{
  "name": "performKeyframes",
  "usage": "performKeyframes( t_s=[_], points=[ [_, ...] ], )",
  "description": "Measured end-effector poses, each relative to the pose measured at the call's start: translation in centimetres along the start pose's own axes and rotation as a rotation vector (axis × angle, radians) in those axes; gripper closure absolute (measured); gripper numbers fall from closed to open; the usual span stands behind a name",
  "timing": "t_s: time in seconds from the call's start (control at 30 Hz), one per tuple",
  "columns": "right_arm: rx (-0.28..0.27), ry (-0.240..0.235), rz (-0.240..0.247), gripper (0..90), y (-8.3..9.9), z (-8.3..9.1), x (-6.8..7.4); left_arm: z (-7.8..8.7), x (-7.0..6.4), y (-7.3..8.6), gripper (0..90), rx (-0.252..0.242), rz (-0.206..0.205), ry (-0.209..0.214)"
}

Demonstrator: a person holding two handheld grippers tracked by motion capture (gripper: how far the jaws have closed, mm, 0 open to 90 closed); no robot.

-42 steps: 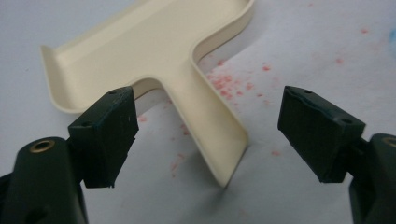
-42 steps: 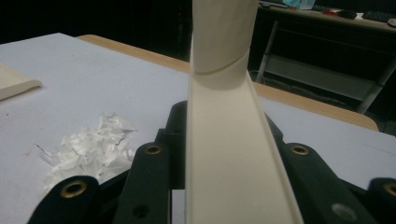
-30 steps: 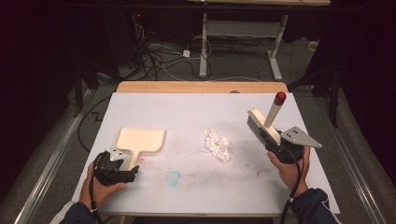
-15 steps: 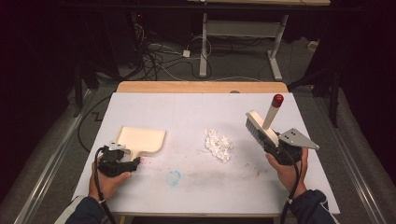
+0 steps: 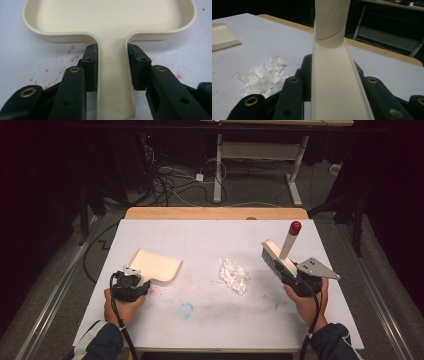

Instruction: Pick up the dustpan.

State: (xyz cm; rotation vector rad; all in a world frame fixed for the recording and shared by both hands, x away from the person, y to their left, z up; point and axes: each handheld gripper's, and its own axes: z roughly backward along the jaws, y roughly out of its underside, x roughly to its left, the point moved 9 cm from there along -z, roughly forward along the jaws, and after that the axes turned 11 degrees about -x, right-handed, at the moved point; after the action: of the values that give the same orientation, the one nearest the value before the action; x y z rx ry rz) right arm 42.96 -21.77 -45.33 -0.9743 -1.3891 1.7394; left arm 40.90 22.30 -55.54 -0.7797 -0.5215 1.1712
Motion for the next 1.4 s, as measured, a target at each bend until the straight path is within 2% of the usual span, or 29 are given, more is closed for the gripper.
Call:
performKeyframes(
  t_s=[0.27, 0.43, 0.5, 0.67, 0.9, 1.07, 1.4],
  points=[
    [0.006, -0.012, 0.001, 67.3, 0.2, -0.2, 0.1, 0.1, 0.1, -0.2, 63.4, 0.008, -0.035, 0.023],
    [0.014, -0.022, 0.006, 67.4, 0.3, -0.3, 0.3, 0.7, -0.3, -0.4, 63.6, 0.01, -0.048, 0.069],
    [0.017, -0.026, 0.012, 67.4, 0.4, -0.4, 0.3, 1.1, -0.7, -0.6, 63.6, 0.007, -0.071, 0.081],
    [0.008, -0.032, -0.01, 67.4, 0.6, -0.5, 0.5, 2.0, -1.4, -0.8, 63.6, -0.001, -0.132, 0.099],
    [0.008, -0.036, -0.015, 67.4, 0.8, -0.8, 0.4, 2.9, -2.9, -0.7, 63.6, 0.0, -0.194, 0.159],
    [-0.014, -0.022, -0.044, 67.4, 0.7, -0.9, 0.1, 3.2, -3.9, -0.8, 63.6, -0.007, -0.221, 0.183],
    [-0.019, -0.003, -0.05, 67.4, 0.7, -0.9, -0.4, 3.8, -5.6, -0.6, 63.6, 0.001, -0.275, 0.227]
  ],
)
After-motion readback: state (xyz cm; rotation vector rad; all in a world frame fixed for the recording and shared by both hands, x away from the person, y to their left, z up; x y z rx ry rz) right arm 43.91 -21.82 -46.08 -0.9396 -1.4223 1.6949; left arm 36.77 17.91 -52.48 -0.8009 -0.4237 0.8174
